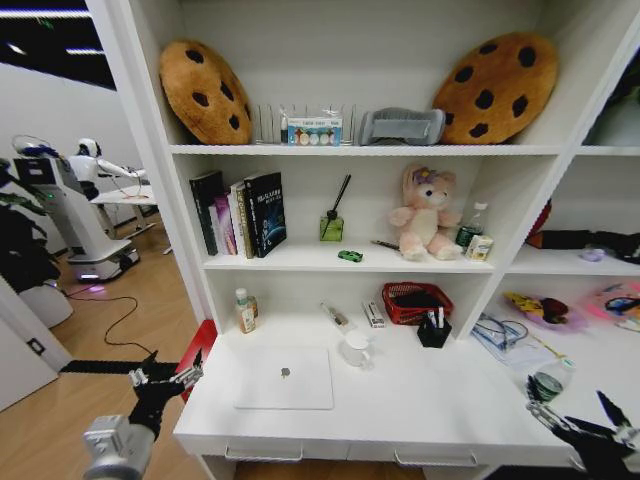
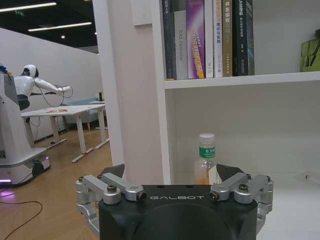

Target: Organize the objects on the table.

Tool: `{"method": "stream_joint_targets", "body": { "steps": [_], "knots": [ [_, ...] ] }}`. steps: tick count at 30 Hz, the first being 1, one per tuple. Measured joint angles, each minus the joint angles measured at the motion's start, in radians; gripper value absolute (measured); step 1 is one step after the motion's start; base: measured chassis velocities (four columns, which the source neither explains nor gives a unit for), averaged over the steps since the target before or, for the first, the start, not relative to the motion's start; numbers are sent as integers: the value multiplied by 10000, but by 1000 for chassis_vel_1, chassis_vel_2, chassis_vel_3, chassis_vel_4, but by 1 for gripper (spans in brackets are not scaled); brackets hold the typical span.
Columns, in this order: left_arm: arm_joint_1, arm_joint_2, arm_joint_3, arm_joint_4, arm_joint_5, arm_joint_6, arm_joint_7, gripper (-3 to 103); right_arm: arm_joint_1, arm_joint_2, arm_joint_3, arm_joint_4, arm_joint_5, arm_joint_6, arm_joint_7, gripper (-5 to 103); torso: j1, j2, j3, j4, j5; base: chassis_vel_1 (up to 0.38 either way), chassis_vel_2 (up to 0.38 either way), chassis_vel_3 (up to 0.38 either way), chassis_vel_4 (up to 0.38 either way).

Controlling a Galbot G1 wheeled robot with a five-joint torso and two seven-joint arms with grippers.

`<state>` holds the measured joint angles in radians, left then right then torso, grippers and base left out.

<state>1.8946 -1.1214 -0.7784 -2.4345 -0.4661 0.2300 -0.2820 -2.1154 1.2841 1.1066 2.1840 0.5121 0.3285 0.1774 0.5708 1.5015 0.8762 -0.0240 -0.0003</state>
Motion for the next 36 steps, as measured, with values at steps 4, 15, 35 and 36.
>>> {"method": "stream_joint_targets", "body": {
  "steps": [4,15,35,36],
  "knots": [
    [0,0,0,0,0,0,0,100,220,97,-141,20,43,-107,113,100,0,0,-1,0,3,-23,-23,31,20],
    [0,0,2,0,0,0,1,100,374,101,-435,-283,249,-180,393,100,-1,0,-1,-1,3,-168,-165,160,170],
    [-2,0,3,0,0,1,4,100,813,294,-1024,-207,-292,753,457,100,1,-2,0,-9,-3,-200,-250,222,221],
    [-1,-1,2,0,0,1,4,100,831,288,-1039,-223,-302,753,458,100,3,-3,1,-7,5,9,-102,-73,-6]
  ]
}}
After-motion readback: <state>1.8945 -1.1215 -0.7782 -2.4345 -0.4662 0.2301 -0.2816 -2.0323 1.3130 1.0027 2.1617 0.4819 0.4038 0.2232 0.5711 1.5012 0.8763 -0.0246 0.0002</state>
